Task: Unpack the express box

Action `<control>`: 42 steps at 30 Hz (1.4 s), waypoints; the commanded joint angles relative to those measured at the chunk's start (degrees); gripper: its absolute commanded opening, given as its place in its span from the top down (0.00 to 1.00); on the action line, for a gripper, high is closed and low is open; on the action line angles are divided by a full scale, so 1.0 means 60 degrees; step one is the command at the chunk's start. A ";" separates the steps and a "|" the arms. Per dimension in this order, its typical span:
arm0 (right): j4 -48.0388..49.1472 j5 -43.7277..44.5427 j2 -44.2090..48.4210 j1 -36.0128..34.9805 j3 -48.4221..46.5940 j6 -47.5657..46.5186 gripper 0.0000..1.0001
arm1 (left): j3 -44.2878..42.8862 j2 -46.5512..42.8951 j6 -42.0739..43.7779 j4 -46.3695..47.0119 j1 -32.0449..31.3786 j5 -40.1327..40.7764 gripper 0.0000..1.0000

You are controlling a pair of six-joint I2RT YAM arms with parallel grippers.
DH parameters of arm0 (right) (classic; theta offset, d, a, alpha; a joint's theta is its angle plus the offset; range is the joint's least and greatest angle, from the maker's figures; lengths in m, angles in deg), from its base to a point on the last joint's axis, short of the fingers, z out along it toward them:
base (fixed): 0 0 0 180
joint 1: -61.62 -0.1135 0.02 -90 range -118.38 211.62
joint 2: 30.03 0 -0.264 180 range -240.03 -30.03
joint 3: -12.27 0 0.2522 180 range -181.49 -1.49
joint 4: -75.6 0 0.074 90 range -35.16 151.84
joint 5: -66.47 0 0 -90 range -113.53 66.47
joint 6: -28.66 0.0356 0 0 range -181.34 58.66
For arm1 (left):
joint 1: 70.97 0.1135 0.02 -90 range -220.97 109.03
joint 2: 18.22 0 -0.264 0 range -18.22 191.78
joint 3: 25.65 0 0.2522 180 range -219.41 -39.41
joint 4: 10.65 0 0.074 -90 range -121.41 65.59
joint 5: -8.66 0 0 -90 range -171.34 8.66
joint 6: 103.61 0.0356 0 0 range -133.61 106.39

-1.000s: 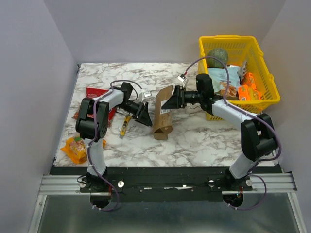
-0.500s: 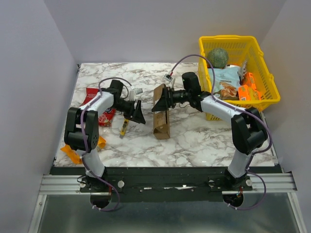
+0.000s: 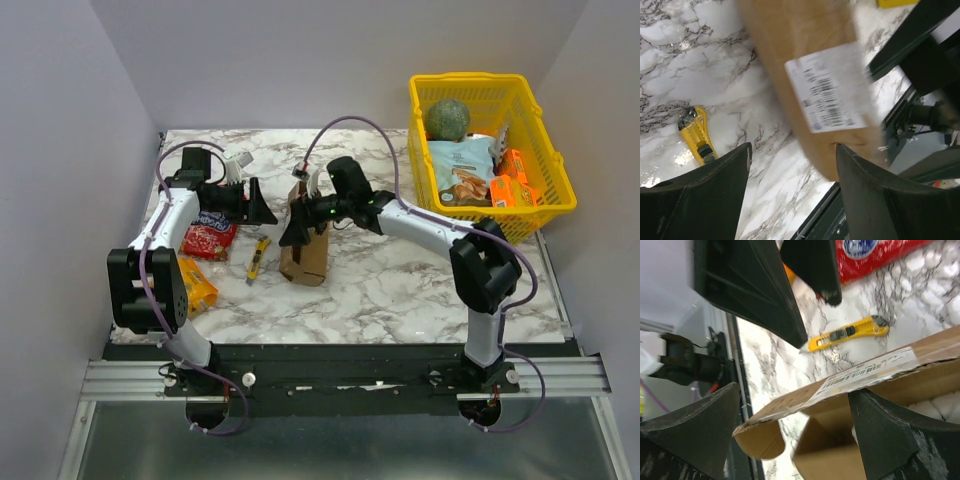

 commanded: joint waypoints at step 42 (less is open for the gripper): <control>-0.1000 0.2852 0.0446 -0.0712 0.0961 -0.3358 0.00 | -0.1230 0.1586 0.0624 0.0216 -0.0679 0.2416 0.81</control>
